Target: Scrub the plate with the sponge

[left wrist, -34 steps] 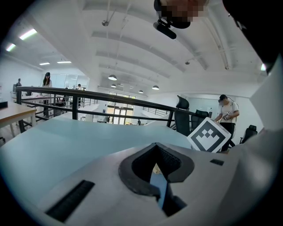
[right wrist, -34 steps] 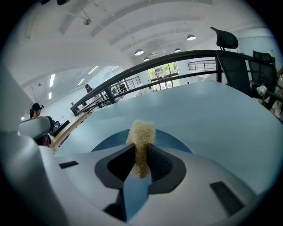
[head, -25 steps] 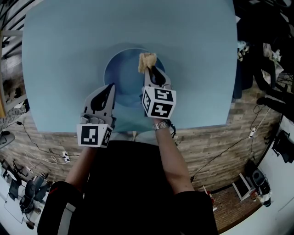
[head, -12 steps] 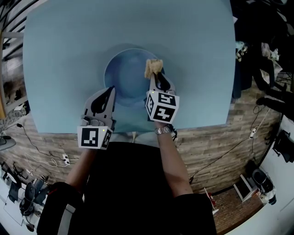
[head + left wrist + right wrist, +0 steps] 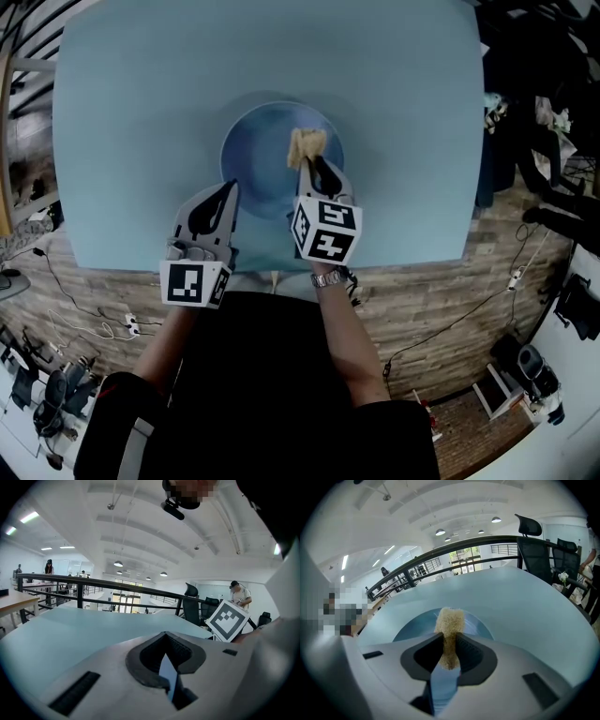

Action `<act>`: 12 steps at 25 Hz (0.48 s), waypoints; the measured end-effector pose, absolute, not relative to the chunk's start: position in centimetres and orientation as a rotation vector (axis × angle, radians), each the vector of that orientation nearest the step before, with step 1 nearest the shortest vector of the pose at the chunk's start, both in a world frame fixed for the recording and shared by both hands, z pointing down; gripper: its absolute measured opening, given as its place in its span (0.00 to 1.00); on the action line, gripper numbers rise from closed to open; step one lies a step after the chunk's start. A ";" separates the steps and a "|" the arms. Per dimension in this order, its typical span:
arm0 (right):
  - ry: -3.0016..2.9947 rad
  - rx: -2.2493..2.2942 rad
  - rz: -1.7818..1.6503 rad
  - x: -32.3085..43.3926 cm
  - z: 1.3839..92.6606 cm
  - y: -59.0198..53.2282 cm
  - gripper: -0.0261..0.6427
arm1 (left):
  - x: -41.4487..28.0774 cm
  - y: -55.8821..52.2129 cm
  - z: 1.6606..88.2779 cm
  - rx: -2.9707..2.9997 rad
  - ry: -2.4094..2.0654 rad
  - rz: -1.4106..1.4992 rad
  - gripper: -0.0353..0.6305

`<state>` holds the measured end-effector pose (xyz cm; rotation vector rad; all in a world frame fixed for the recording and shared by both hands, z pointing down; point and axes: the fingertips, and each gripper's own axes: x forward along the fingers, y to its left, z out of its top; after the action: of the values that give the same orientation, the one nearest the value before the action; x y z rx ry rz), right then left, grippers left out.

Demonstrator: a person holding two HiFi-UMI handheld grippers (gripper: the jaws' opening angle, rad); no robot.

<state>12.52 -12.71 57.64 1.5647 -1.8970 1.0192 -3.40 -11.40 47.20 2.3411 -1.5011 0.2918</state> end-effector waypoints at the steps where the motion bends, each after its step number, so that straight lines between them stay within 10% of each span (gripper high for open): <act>1: -1.909 1.554 1.021 11.9 57.5 -12.7 0.16 | -3.6 -11.4 47.2 2.339 -1.505 0.291 0.06; 12: -2.015 1.352 1.040 4.7 57.9 -12.3 0.16 | -5.2 -10.9 47.1 2.297 -1.553 0.277 0.05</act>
<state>4.66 -12.31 57.86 1.3525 -2.0151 1.0403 -5.16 -10.90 47.10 2.2965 -1.5534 0.2766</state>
